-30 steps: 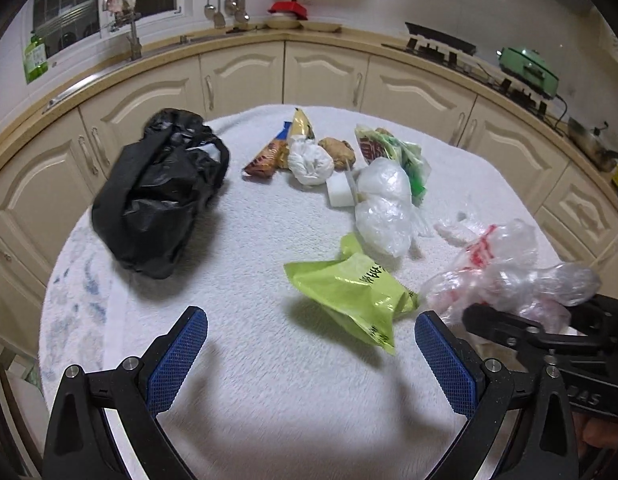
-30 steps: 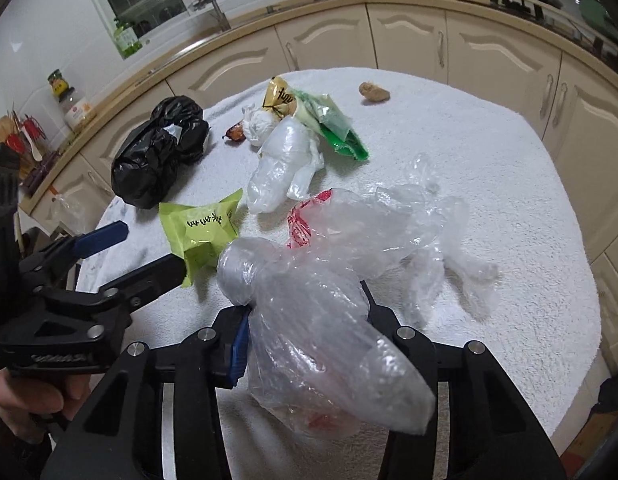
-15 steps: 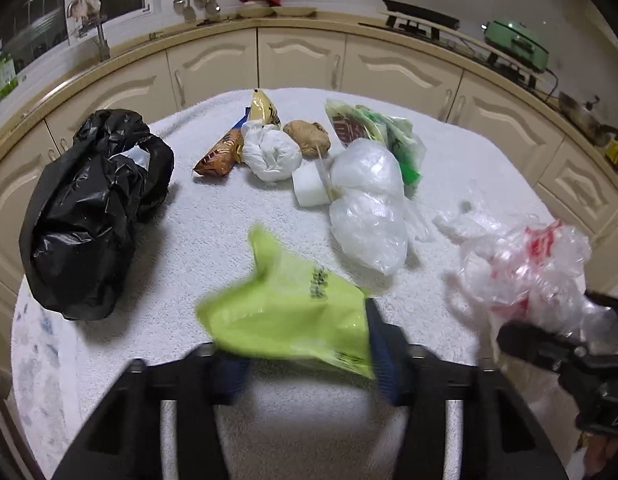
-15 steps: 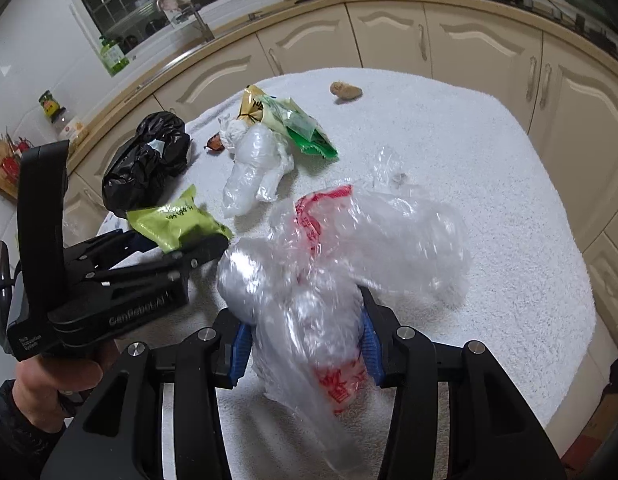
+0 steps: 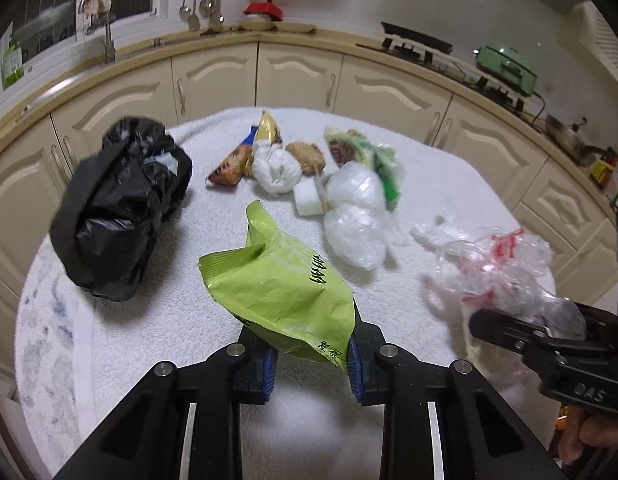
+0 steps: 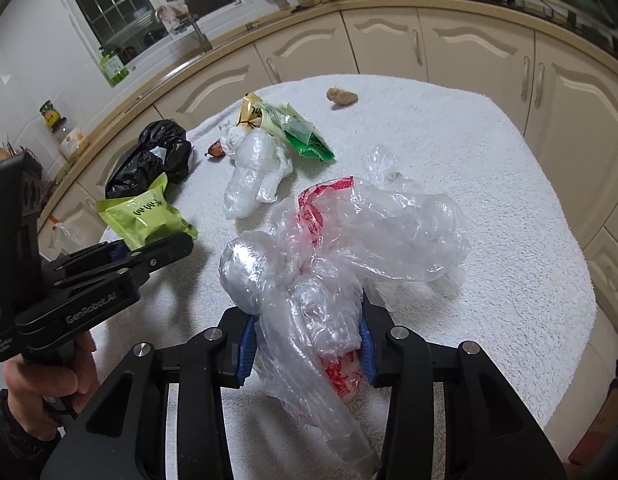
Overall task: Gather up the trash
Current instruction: 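Grasp the clear plastic bags with the right tool while the left tool grasps the green snack bag, then carry both items to the blue bin and open both tools to drop them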
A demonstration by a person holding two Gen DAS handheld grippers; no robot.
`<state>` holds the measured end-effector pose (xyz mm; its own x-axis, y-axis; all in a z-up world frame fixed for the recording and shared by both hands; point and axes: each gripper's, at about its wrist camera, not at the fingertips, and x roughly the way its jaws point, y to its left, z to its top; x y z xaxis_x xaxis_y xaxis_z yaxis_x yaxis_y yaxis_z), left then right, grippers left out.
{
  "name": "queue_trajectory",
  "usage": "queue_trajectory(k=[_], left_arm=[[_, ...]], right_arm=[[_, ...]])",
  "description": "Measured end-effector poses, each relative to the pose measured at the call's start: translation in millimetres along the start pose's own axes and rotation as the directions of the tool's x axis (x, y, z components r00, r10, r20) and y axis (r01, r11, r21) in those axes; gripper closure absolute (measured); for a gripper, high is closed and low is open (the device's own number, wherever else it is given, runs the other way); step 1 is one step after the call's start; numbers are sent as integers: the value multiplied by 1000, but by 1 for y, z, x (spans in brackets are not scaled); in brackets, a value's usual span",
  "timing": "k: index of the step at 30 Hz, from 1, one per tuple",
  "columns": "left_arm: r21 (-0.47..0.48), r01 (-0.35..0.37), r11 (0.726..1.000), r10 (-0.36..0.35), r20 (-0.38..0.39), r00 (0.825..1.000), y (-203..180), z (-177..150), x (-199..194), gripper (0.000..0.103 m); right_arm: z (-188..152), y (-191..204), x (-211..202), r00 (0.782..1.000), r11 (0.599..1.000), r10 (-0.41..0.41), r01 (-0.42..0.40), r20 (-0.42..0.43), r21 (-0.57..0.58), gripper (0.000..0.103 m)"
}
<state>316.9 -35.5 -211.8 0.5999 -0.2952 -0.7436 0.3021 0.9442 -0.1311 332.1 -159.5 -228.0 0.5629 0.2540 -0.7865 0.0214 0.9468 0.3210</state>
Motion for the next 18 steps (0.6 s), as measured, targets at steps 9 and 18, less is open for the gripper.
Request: queue_trajectory(k=[9,18], left_arm=[[23,15,1000,-17,85,996,-15,10,-42,78],[54,32,998,-41,173,984,-34,18,-82,78]], right_arm=[[15,7,-36,996,1000,1,1,86,-22,62],[35,-1,-88,980,1000,-14,17,199,-13,62]])
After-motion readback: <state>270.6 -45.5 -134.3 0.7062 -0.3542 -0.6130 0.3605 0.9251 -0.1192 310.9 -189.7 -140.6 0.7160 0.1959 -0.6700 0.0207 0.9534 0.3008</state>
